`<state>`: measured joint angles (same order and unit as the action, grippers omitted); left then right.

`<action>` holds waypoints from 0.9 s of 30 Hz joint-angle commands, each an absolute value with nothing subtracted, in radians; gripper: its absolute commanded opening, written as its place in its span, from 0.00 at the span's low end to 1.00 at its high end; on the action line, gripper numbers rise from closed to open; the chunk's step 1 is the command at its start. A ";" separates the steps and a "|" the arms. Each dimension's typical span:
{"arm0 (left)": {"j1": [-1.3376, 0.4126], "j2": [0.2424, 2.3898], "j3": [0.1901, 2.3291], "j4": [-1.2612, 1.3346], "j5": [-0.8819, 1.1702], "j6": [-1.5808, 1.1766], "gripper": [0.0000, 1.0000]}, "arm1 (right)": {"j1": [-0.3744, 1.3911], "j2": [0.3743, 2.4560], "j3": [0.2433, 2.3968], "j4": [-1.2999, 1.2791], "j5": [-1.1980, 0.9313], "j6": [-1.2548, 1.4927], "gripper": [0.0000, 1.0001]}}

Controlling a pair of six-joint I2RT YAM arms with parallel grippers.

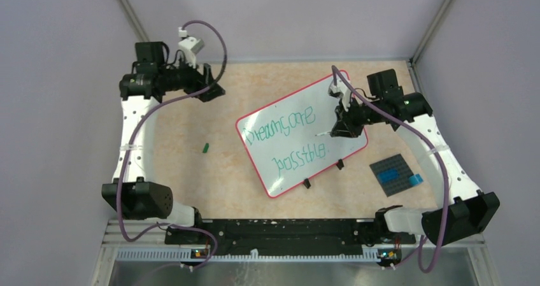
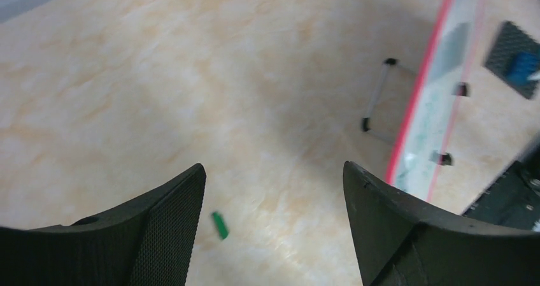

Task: Write a sentence on the whiteboard
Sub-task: Close the whiteboard marker at the center of the board.

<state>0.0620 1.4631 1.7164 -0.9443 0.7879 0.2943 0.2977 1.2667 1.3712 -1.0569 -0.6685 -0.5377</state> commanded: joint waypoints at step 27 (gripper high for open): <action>0.221 1.596 1.023 -0.667 0.434 0.446 0.51 | 0.277 1.198 1.312 -0.772 -0.756 -0.251 0.00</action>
<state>0.2455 1.5608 1.0382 -0.7834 0.4667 0.4706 0.2893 1.2263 1.3178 -0.8230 -0.7433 -0.2760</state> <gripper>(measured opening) 0.523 0.094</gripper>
